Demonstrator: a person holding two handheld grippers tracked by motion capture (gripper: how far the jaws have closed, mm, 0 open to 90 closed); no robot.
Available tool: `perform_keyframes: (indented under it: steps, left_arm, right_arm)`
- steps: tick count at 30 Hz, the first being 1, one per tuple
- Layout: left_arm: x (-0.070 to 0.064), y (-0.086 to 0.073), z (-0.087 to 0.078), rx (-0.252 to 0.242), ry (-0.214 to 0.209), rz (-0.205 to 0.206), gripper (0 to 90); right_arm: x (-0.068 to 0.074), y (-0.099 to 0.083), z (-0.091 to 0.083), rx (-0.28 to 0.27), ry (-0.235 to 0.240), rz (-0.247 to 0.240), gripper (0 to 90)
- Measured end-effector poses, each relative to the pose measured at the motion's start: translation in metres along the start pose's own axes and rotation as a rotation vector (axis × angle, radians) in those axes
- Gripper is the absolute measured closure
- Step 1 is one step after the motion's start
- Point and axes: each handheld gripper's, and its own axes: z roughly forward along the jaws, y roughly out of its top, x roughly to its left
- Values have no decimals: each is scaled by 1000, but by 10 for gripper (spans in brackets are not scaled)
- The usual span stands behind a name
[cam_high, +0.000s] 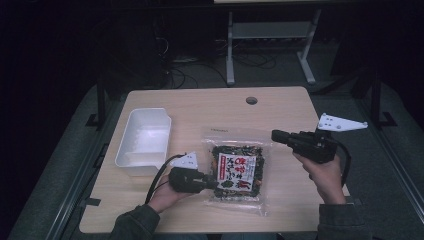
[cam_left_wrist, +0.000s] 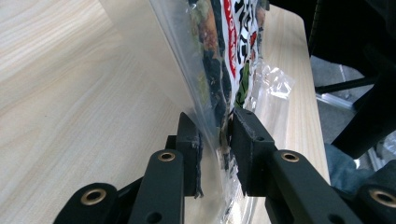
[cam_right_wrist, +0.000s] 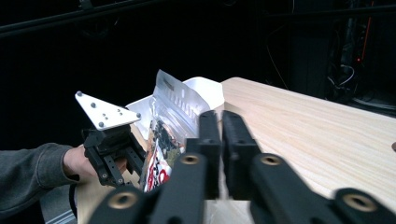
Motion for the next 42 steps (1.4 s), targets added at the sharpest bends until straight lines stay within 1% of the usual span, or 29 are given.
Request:
perform_keyframes:
  steps: [1,2,3,4,5,7,8,9,11,12,15,18,19,20,21,22,24,27,29,32,33,34,35,36,37,38,40,42]
  left_arm:
    - [-1,0,0,3,7,9,742]
    - [-1,0,0,3,7,9,745]
    - [-3,0,1,3,20,17,745]
    - [-4,0,1,1,26,23,746]
    - [-5,0,0,1,29,27,746]
    - [-7,1,0,0,37,39,747]
    - [-7,1,0,-2,39,40,748]
    - [-8,1,0,-3,40,41,747]
    - [-8,1,0,-4,40,41,747]
    - [-8,1,0,-3,41,41,747]
    - [-8,1,0,-3,41,41,747]
    - [-9,1,0,-2,44,46,747]
    - [-9,1,0,-4,48,49,746]
    - [-10,1,0,-4,50,51,746]
    - [-10,1,0,-6,51,52,746]
    - [-10,1,0,-6,51,53,746]
    - [-10,0,-1,-7,51,50,746]
    - [-10,0,-1,-5,52,52,746]
    - [-10,0,-1,-5,52,54,746]
    - [-10,0,-1,-5,52,54,746]
    - [-10,0,-1,-6,50,57,746]
    - [-10,0,-1,-6,50,58,746]
    - [-10,0,-1,-6,50,58,746]
    - [-10,0,-1,-7,50,57,746]
    - [-10,0,-1,-7,50,57,746]
    - [-10,0,-1,-6,51,58,745]
    - [-9,0,-2,-9,48,55,746]
    - [-9,-1,-3,-11,47,54,746]
  right_arm:
    - [-1,-1,0,1,0,5,802]
    - [-1,-1,0,1,0,5,802]
    - [-4,-4,1,9,-13,13,668]
    - [-6,-6,2,14,-21,18,628]
    - [-7,-8,3,20,-21,19,610]
    - [-9,-12,6,29,-28,20,536]
    - [-10,-14,7,33,-38,20,508]
    - [-12,-16,9,41,-37,26,487]
    - [-16,-20,12,45,-20,51,431]
    - [-18,-22,13,53,-12,62,423]
    - [-22,-28,18,81,54,90,383]
    - [-23,-34,23,107,92,96,323]
    - [-22,-37,26,114,108,100,322]
    - [-21,-38,28,130,117,90,303]
    - [-20,-39,31,150,112,82,282]
    - [-18,-39,33,167,113,72,283]
    - [-16,-40,37,185,133,64,283]
    - [-14,-43,43,220,145,54,286]
    - [-14,-45,46,243,140,48,313]
    - [-13,-48,51,275,159,43,362]
    - [-12,-49,52,285,153,34,376]
    - [-11,-50,53,294,141,16,419]
    - [-11,-50,53,294,141,16,419]
    - [-8,-52,55,287,153,-11,503]
    - [-8,-54,55,271,152,-17,518]
    - [-8,-56,56,266,156,-13,534]
    - [-10,-57,57,277,181,6,549]
    - [-9,-56,57,266,188,1,569]
